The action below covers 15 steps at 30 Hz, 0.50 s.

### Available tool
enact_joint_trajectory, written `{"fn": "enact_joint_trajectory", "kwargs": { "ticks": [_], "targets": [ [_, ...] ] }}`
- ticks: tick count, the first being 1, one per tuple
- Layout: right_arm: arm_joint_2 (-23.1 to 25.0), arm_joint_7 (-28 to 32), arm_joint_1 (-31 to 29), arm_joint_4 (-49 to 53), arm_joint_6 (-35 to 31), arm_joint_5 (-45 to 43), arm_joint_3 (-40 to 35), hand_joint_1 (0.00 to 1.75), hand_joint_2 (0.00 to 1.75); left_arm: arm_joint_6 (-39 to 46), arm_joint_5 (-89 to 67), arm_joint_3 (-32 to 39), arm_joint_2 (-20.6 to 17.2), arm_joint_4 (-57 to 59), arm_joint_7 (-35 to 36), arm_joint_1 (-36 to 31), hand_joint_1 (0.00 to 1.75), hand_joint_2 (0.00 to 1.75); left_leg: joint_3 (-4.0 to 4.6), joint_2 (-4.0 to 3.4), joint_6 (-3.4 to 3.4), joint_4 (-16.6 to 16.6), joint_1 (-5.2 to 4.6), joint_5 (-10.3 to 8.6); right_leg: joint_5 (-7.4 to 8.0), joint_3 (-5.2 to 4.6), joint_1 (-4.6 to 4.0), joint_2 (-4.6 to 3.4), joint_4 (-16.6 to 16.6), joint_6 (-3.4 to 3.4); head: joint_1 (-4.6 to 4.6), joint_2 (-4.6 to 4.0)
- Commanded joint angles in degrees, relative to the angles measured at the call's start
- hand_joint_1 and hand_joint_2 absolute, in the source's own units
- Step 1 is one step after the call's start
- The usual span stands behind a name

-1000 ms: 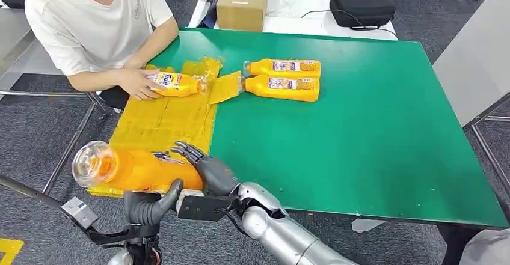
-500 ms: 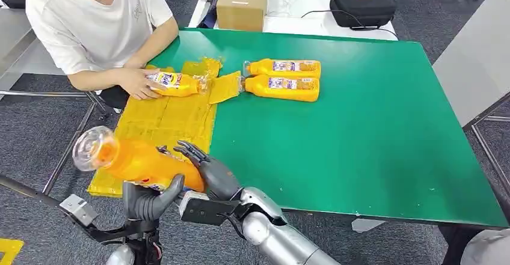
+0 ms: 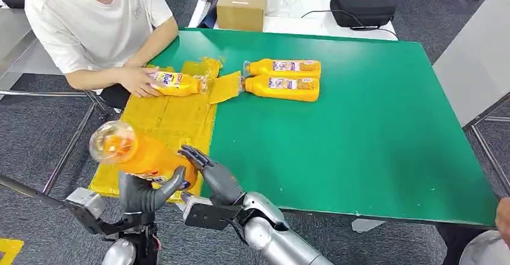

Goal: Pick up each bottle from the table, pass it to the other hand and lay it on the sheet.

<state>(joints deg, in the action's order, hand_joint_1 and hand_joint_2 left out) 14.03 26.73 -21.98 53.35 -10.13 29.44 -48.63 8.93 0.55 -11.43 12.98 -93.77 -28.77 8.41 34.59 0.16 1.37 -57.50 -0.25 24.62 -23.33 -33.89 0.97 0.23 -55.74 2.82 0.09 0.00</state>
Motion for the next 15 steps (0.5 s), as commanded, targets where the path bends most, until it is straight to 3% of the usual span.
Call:
{"fn": "enact_joint_trajectory", "kwargs": {
  "ticks": [1,6,15],
  "targets": [
    [-4.6,0.7,7.3,7.3,-4.3,4.4,6.7,0.00,0.00,7.8,-27.3,3.0,-7.4,6.9,6.4,-3.9,1.75,1.75,-0.20,0.13,-0.06,0.1,0.02,0.00,-0.05,0.24,-0.02,0.13,0.1,-0.07,-0.02,0.00],
    [-5.6,1.2,10.4,7.1,-5.9,5.7,10.5,0.00,0.00,4.5,-28.7,4.7,-8.8,4.7,7.8,-5.1,1.75,1.75,-0.20,0.15,-0.09,0.1,0.06,0.02,-0.07,0.26,-0.06,0.16,0.1,-0.10,0.00,0.00],
    [-5.5,2.5,14.2,9.2,-5.3,6.4,13.8,0.00,0.00,5.4,-47.9,1.4,-14.2,8.4,16.3,-10.4,1.75,1.75,-0.13,0.17,-0.09,0.1,0.04,0.00,-0.06,0.18,-0.04,0.17,0.0,-0.11,0.00,0.00]
  ]
}}
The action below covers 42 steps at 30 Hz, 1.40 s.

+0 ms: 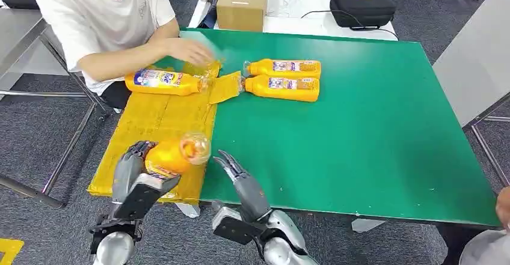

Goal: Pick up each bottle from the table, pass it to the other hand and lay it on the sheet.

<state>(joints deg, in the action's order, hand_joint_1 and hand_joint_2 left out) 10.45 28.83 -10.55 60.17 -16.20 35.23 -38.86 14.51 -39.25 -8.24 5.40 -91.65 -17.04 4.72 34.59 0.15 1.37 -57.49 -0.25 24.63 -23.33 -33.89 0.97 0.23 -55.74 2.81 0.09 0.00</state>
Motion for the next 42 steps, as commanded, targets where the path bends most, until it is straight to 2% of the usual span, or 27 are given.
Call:
{"fn": "enact_joint_trajectory", "kwargs": {
  "ticks": [1,5,6,10,13,17,21,22,23,28,31,35,36,37,42],
  "targets": [
    [-2.0,0.4,2.9,2.5,0.8,0.6,4.1,0.00,0.00,-0.2,-8.2,-1.5,-6.7,6.5,4.5,-7.0,1.75,1.75,-0.12,0.14,-0.07,0.1,0.02,-0.02,-0.05,0.13,-0.02,0.15,0.0,-0.08,0.00,0.00],
    [-1.8,0.4,3.1,2.7,0.8,0.7,4.3,0.00,0.00,-0.5,-9.6,-1.8,-7.1,6.5,5.1,-7.0,1.75,1.75,-0.23,0.08,-0.10,0.0,0.07,0.06,-0.10,0.25,-0.07,0.09,0.0,-0.12,0.00,0.00],
    [-1.6,0.4,3.7,3.2,1.1,0.8,4.8,0.00,0.00,-0.4,-13.7,-2.5,-8.3,6.5,7.4,-7.2,1.75,1.75,-0.13,0.07,-0.06,0.0,0.05,0.02,-0.05,0.15,-0.05,0.08,0.0,-0.08,0.00,0.00],
    [-0.9,1.5,5.2,4.0,1.6,0.5,4.3,0.00,0.00,-6.0,-16.0,-3.5,-12.0,8.2,8.5,-9.5,1.75,1.75,-0.10,0.06,-0.06,0.0,0.03,0.00,-0.05,0.12,-0.03,0.09,0.0,-0.07,0.00,0.00],
    [-0.4,3.1,4.8,3.8,2.0,-1.0,3.8,0.00,0.00,-10.4,-16.7,-5.2,-14.2,13.8,9.2,-15.4,1.75,1.75,-0.05,0.14,-0.08,0.0,0.05,-0.02,-0.04,0.08,-0.04,0.15,0.0,-0.09,0.00,0.00],
    [-0.2,4.6,3.3,2.9,3.4,-3.0,2.7,0.00,0.00,-14.9,-17.8,-11.0,-16.2,29.5,9.5,-29.9,1.75,1.75,-0.08,0.44,-0.14,0.0,0.09,-0.09,-0.09,0.15,-0.09,0.45,-0.1,-0.16,0.00,0.00],
    [0.3,6.0,1.7,0.4,4.1,-5.1,2.4,0.00,0.00,-19.7,-17.1,-15.0,-14.7,46.5,8.4,-41.5,1.75,1.75,-0.03,0.37,-0.10,0.0,0.06,-0.22,0.00,0.11,-0.05,0.35,0.0,-0.09,0.02,0.00],
    [0.6,6.5,1.2,-0.5,4.1,-5.8,2.5,0.00,0.00,-20.2,-16.3,-15.1,-13.4,52.1,8.1,-44.6,1.75,1.75,-0.07,0.59,-0.14,0.0,0.13,-0.26,-0.02,0.24,-0.12,0.57,0.0,-0.16,0.00,0.00],
    [0.7,6.7,0.9,-1.0,4.2,-6.1,2.4,0.00,0.00,-20.1,-16.4,-15.6,-12.7,55.0,8.0,-46.5,1.75,1.75,-0.09,0.50,-0.11,0.0,0.11,-0.30,0.05,0.23,-0.10,0.48,0.0,-0.17,0.00,0.00],
    [0.8,7.4,0.1,-2.6,4.1,-7.2,2.1,0.00,0.00,-21.0,-14.7,-16.0,-10.1,63.6,6.8,-51.6,1.75,1.75,-0.06,0.12,-0.09,0.0,0.06,-0.28,0.22,0.09,-0.04,0.15,0.0,-0.11,0.02,0.00],
    [1.1,8.1,-0.9,-4.1,4.0,-8.4,1.8,0.00,0.00,-22.9,-14.0,-17.4,-8.9,68.0,6.2,-54.8,1.75,1.75,-0.12,0.24,-0.14,-0.1,0.13,-0.23,0.15,0.21,-0.12,0.26,0.0,-0.17,0.00,0.00],
    [1.3,8.2,-1.2,-4.4,4.1,-8.4,1.8,0.00,0.00,-23.5,-13.7,-17.4,-8.5,68.6,6.4,-55.5,1.75,1.75,-0.05,0.10,-0.13,-0.1,0.11,-0.21,0.17,0.12,-0.11,0.13,-0.1,-0.15,0.00,0.00],
    [1.4,8.4,-1.7,-5.3,4.2,-8.8,1.6,0.00,0.00,-26.2,-12.9,-17.5,-8.3,71.0,6.8,-56.7,1.57,1.75,-0.01,0.10,-0.12,-0.1,0.10,-0.23,0.19,0.08,-0.10,0.12,-0.1,-0.13,0.02,0.00],
    [1.6,8.7,-2.2,-6.0,4.3,-9.1,1.4,0.00,0.00,-27.4,-12.4,-17.5,-8.3,72.1,7.1,-57.6,0.96,1.75,0.02,0.07,-0.10,-0.1,0.08,-0.25,0.21,0.04,-0.08,0.10,0.0,-0.12,0.00,0.00],
    [1.9,9.0,-2.9,-6.8,4.3,-9.4,1.3,0.00,0.00,-28.5,-11.7,-17.2,-8.3,73.2,7.5,-58.5,0.93,1.75,0.01,0.01,-0.13,-0.1,0.12,-0.22,0.21,0.04,-0.12,0.02,-0.1,-0.15,0.02,0.00]
  ]
}}
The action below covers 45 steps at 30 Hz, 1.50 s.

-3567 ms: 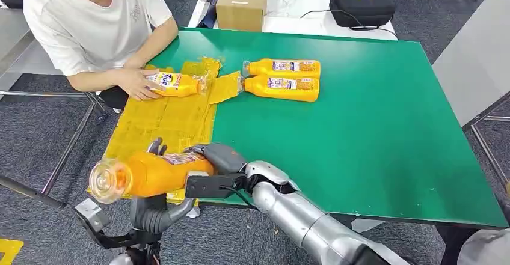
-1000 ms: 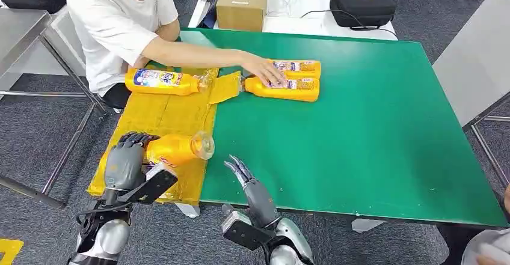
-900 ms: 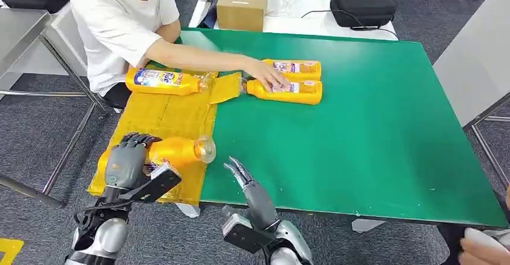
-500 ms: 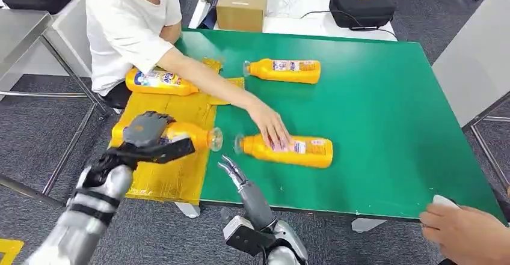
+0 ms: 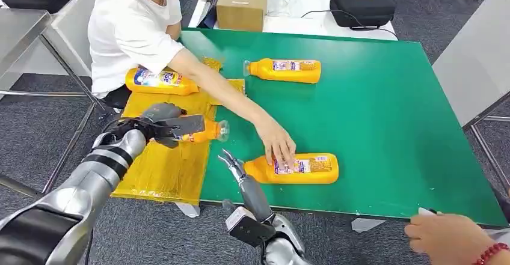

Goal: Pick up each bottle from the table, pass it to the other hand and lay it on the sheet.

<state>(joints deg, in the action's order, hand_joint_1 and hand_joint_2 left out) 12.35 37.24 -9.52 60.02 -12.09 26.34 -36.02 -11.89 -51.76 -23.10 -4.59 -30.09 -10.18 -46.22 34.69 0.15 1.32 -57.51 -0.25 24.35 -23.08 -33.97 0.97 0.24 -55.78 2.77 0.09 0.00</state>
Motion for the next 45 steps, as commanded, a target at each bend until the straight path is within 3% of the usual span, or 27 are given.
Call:
{"fn": "enact_joint_trajectory", "kwargs": {
  "ticks": [1,2,3,4,8,17,31,36,40,45],
  "targets": [
    [0.0,0.6,-3.9,-6.6,0.2,-0.5,-1.5,0.00,0.00,-2.1,0.8,-2.3,1.7,11.6,0.7,-7.5,0.93,1.75,-0.04,0.04,-0.06,0.0,0.08,0.03,-0.03,0.07,-0.09,0.03,0.0,-0.08,0.00,0.00],
    [0.0,0.6,-3.9,-6.6,0.2,-0.5,-1.5,0.00,0.00,-2.1,0.8,-2.3,1.7,11.6,0.7,-7.5,0.86,1.75,-0.12,0.05,-0.11,-0.1,0.13,0.08,-0.09,0.15,-0.14,0.06,0.0,-0.13,0.00,0.00],
    [0.1,0.8,-4.2,-7.2,0.1,-0.9,-1.6,0.00,0.00,-3.8,1.8,-1.7,1.9,12.8,1.4,-8.1,0.35,1.75,-0.10,0.07,-0.09,0.0,0.10,0.05,-0.06,0.14,-0.10,0.08,0.0,-0.10,0.00,0.00],
    [0.2,1.0,-4.6,-7.8,0.1,-1.2,-1.7,0.00,0.00,-5.5,1.8,-2.0,1.6,13.5,2.3,-8.7,0.21,1.75,-0.03,0.02,-0.06,0.0,0.07,0.02,-0.02,0.05,-0.07,0.03,0.0,-0.07,0.02,0.00],
    [1.0,1.9,-6.4,-11.1,0.1,-2.4,-2.1,0.00,0.00,-11.1,1.4,-3.6,-0.5,15.3,4.0,-10.0,0.00,1.75,-0.12,-0.09,-0.10,-0.1,0.13,0.09,-0.06,0.13,-0.12,-0.08,-0.1,-0.11,0.00,0.00],
    [1.9,2.8,-8.6,-13.5,0.9,-3.8,-2.5,0.00,0.00,-16.3,0.7,-6.1,-1.7,16.7,4.9,-8.2,0.00,1.75,-0.16,-0.14,-0.11,0.0,0.08,0.09,-0.06,0.14,-0.08,-0.13,-0.1,-0.12,0.00,0.00],
    [1.8,2.8,-8.9,-13.4,0.8,-4.1,-2.4,0.00,0.00,-15.8,0.7,-6.5,-2.1,16.2,4.3,-7.6,0.00,1.75,-0.05,-0.06,-0.06,0.0,0.05,0.02,-0.01,0.07,-0.05,-0.05,0.0,-0.06,0.00,0.00],
    [1.3,2.8,-8.4,-12.9,0.1,-4.2,-2.2,0.00,0.00,-14.1,3.9,-4.1,-3.0,14.6,-1.0,-7.9,0.00,1.75,-0.11,-0.08,-0.09,0.0,0.09,0.07,-0.04,0.13,-0.09,-0.07,-0.1,-0.10,0.00,0.00],
    [-0.1,2.8,-6.7,-10.4,-0.4,-4.5,-2.8,0.00,0.00,-9.3,13.8,3.2,-3.4,9.1,-10.5,-6.2,0.00,1.75,-0.12,-0.02,-0.11,-0.1,0.15,0.11,-0.09,0.18,-0.14,-0.02,-0.1,-0.12,0.02,0.00],
    [-0.5,2.7,-5.6,-9.1,-0.1,-3.7,-2.7,0.00,0.00,-8.7,20.4,4.6,-4.4,0.8,-11.5,-2.9,0.00,1.75,-0.19,-0.05,-0.07,0.0,0.06,0.07,-0.07,0.20,-0.05,-0.05,0.0,-0.09,0.02,0.00]
  ]
}}
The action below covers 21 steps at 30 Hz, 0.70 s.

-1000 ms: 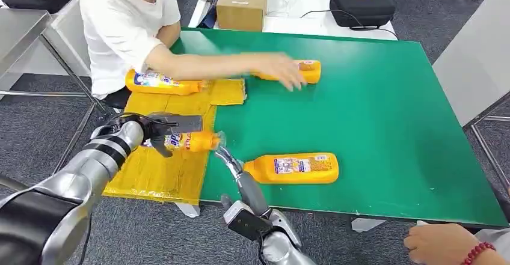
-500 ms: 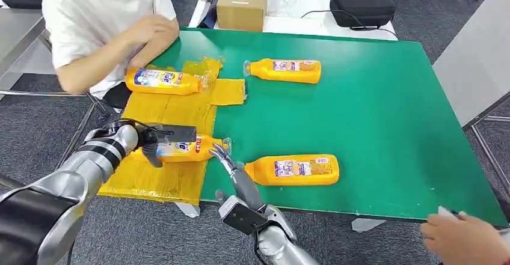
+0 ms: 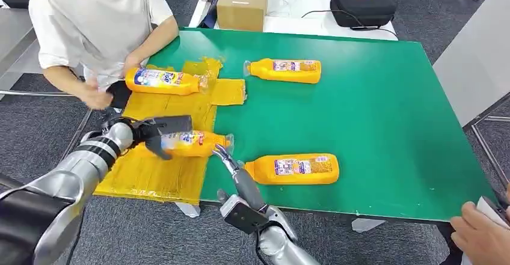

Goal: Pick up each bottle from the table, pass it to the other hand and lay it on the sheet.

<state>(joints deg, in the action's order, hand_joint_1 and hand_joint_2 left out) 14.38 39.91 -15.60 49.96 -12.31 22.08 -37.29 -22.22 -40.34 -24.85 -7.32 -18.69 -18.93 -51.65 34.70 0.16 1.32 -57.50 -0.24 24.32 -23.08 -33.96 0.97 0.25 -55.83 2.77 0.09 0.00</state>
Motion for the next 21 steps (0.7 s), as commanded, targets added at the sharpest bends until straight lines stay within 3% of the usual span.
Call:
{"fn": "enact_joint_trajectory", "kwargs": {
  "ticks": [1,15,21],
  "targets": [
    [-2.5,0.0,0.4,0.8,0.1,0.7,-1.4,0.00,0.00,1.8,9.0,5.8,-2.1,-11.4,-2.7,2.6,0.00,1.75,-0.24,-0.09,-0.10,0.0,0.10,0.15,-0.11,0.25,-0.10,-0.09,0.0,-0.13,0.00,0.00],
    [-3.1,-0.7,0.4,1.2,1.2,1.8,-0.9,0.00,0.00,5.8,14.1,4.1,-3.1,-18.4,-3.0,6.2,0.00,1.75,-0.14,-0.03,-0.07,0.0,0.08,0.09,-0.06,0.15,-0.09,-0.03,0.0,-0.10,0.00,0.00],
    [-4.9,-2.1,-0.6,1.2,-0.4,4.4,-1.2,0.00,0.00,5.5,17.1,4.1,-5.2,-24.5,-4.3,9.6,0.00,1.75,-0.18,-0.10,-0.08,0.0,0.09,0.10,-0.06,0.17,-0.09,-0.10,0.0,-0.11,0.02,0.00]
  ]
}}
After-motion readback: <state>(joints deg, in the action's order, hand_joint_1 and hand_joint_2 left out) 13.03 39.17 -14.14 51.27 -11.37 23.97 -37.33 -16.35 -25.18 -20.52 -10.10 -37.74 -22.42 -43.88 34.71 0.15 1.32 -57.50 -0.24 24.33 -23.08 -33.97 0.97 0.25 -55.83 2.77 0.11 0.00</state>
